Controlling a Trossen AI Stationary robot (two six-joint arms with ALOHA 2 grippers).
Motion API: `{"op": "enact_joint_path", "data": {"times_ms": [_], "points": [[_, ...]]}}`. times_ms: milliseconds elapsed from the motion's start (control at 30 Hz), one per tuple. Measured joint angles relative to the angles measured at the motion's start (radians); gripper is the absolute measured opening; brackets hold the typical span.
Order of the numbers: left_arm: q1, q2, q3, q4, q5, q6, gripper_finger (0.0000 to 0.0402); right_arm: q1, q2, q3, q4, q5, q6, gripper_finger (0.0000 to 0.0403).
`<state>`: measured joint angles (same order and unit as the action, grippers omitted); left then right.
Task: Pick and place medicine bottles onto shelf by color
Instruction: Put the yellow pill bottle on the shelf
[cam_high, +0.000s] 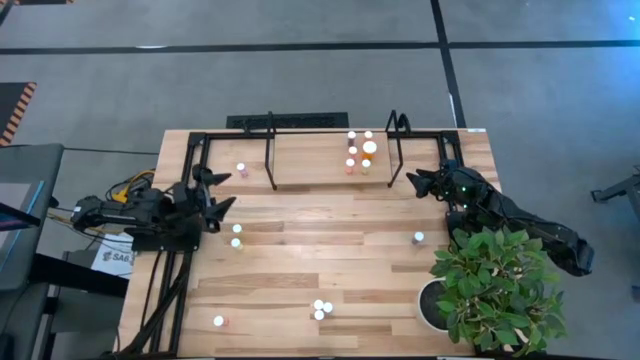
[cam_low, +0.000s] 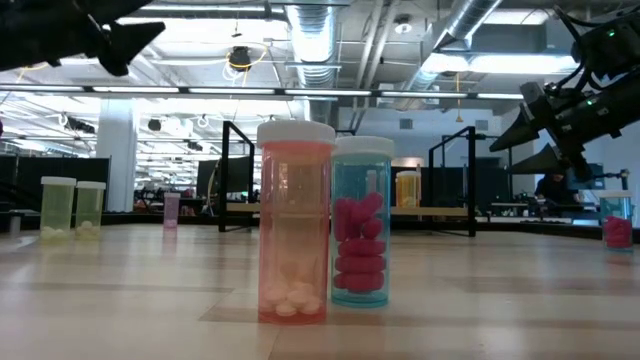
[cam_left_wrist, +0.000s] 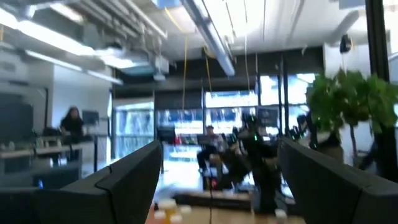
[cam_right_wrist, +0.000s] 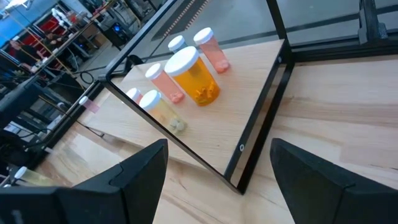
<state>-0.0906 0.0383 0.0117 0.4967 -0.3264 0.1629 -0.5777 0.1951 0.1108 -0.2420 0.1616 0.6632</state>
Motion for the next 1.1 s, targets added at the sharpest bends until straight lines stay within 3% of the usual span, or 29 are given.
{"op": "enact_joint_path", "data": {"times_ms": [133, 300, 600, 833, 967, 1100], "points": [[0.000, 0.000, 0.001, 0.041, -0.002, 0.036, 0.0311, 0.000, 0.000, 0.000, -0.001, 0.000, 0.000, 0.0305], [0.004, 0.013, 0.048, 0.045, -0.081, 0.067, 0.0311, 0.000, 0.000, 0.000, -0.004, 0.000, 0.000, 0.0305], [0.052, 0.150, 0.198, 0.041, -0.047, 0.036, 0.0311, 0.000, 0.000, 0.000, -0.013, 0.000, 0.000, 0.0305], [0.094, 0.390, 0.343, -0.014, -0.153, -0.200, 0.0311, 0.000, 0.000, 0.000, -0.013, 0.000, 0.000, 0.0305], [0.109, 0.519, 0.456, -0.193, -0.275, -0.443, 0.0311, 0.000, 0.000, 0.000, -0.013, 0.000, 0.000, 0.0305], [0.120, 0.649, 0.578, -0.421, -0.336, -0.677, 0.0311, 0.000, 0.000, 0.000, -0.013, 0.000, 0.000, 0.0305]]}}
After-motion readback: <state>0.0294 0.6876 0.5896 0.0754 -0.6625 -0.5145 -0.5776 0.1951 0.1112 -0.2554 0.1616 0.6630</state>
